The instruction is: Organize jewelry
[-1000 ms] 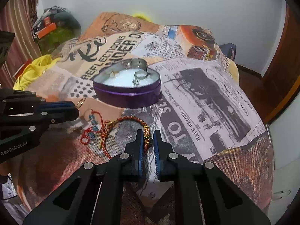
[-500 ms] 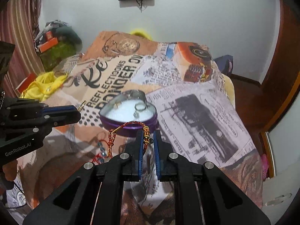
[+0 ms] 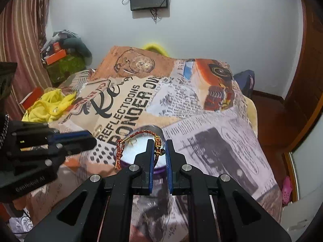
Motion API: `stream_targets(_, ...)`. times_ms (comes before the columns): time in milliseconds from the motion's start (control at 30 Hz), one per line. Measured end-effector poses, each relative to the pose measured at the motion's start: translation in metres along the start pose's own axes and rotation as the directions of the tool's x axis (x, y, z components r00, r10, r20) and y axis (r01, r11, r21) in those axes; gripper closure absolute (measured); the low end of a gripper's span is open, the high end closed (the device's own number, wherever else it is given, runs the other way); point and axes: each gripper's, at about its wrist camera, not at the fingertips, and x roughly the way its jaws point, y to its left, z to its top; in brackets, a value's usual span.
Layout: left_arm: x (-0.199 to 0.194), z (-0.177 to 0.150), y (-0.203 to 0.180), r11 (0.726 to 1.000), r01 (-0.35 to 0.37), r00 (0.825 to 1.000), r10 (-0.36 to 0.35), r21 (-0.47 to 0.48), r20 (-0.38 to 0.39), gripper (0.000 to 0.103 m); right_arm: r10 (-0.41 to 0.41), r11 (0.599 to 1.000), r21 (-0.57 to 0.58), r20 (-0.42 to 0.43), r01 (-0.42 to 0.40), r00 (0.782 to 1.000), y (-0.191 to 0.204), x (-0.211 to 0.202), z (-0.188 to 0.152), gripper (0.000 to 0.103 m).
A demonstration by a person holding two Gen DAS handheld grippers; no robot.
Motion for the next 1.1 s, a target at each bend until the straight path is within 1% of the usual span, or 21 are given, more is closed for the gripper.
stream_targets(133, 0.007, 0.002, 0.002, 1.0, 0.001, 1.0, -0.001, -0.003, -0.006, 0.096, 0.01, 1.0, 0.004, -0.006, -0.01, 1.0, -0.001, 0.009, 0.004, 0.094)
stream_targets(333, 0.021, 0.006, 0.01, 1.0, -0.005, 1.0, 0.004, -0.019, -0.017, 0.096, 0.029, 0.999, 0.024, -0.039, -0.028, 0.999, -0.002, 0.03, 0.006, 0.094)
stream_targets(500, 0.034, 0.009, 0.016, 0.999, 0.016, 0.999, -0.017, -0.036, -0.041, 0.096, 0.036, 0.999, 0.011, -0.082, -0.036, 0.996, 0.002, 0.046, 0.007, 0.094)
stream_targets(667, 0.045, 0.011, 0.013, 0.999, 0.03, 0.998, -0.032, -0.027, -0.058, 0.096, 0.017, 1.0, -0.019, -0.125, -0.02, 0.992, 0.004, 0.053, 0.004, 0.094)
stream_targets(933, 0.057, 0.009, 0.003, 0.999, 0.053, 0.995, -0.053, 0.001, -0.086, 0.096, 0.026, 0.999, -0.027, -0.158, -0.03, 0.987, -0.001, 0.054, 0.002, 0.093)
stream_targets(1000, 0.059, 0.009, 0.002, 0.998, 0.055, 0.994, -0.055, 0.004, -0.09, 0.096, 0.032, 0.999, -0.013, -0.182, -0.035, 0.983, -0.003, 0.057, 0.001, 0.085)
stream_targets(1100, 0.06, 0.009, 0.001, 0.998, 0.064, 0.993, -0.063, 0.009, -0.096, 0.096, 0.036, 0.999, 0.003, -0.177, -0.036, 0.983, -0.006, 0.053, 0.0, 0.079)
